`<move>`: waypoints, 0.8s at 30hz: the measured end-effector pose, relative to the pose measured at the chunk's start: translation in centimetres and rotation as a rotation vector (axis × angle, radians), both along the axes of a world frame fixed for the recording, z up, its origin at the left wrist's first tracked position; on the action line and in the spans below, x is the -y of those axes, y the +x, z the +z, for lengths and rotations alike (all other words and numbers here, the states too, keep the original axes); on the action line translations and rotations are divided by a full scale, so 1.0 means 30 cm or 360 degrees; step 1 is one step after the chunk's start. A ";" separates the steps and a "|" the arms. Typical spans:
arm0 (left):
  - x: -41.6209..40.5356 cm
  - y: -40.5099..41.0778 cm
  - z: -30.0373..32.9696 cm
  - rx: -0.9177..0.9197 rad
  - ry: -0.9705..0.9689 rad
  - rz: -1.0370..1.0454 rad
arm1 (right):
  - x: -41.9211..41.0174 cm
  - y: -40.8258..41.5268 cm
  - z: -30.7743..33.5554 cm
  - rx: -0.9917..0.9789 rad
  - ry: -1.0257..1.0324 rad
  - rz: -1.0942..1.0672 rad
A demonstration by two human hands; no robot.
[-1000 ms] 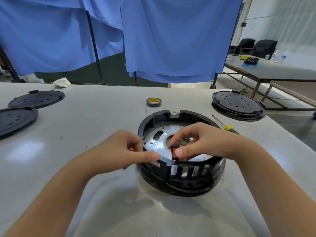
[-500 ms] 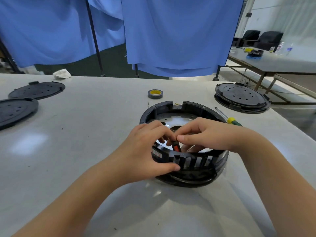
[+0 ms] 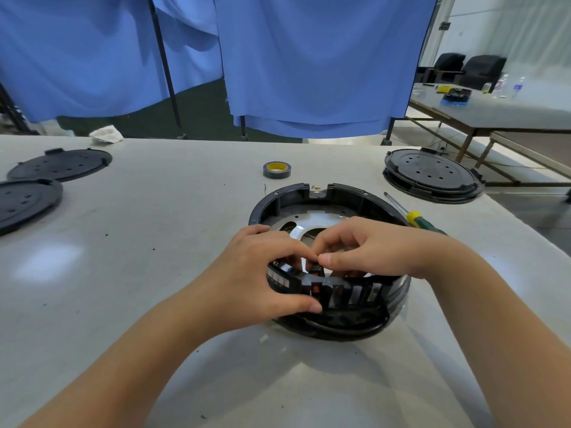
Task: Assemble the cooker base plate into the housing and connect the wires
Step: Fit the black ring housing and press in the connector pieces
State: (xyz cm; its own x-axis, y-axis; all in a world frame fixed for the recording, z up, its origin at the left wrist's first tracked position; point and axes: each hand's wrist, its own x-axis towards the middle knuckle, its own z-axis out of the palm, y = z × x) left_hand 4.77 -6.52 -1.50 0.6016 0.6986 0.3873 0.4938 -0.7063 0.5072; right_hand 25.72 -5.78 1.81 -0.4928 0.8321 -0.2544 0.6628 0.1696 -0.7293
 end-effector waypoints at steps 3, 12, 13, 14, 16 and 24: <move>-0.001 0.002 0.000 0.0020 0.0000 -0.0010 | -0.001 0.000 0.002 0.0049 0.0021 0.0016; -0.002 0.006 0.001 0.0077 -0.0010 0.0011 | -0.004 0.002 -0.005 0.0000 0.0009 0.0012; -0.003 0.007 0.001 0.0081 -0.0017 0.0014 | -0.004 0.003 -0.006 -0.0016 -0.0005 0.0017; -0.003 0.007 0.001 0.0079 -0.0023 0.0013 | -0.004 0.003 -0.007 -0.0027 -0.0019 0.0022; -0.003 0.007 0.002 0.0074 -0.0028 0.0007 | -0.005 0.003 -0.008 -0.0029 -0.0038 0.0027; -0.001 0.005 0.001 0.0058 -0.0081 0.0023 | -0.005 -0.005 -0.002 0.0046 0.0004 0.0066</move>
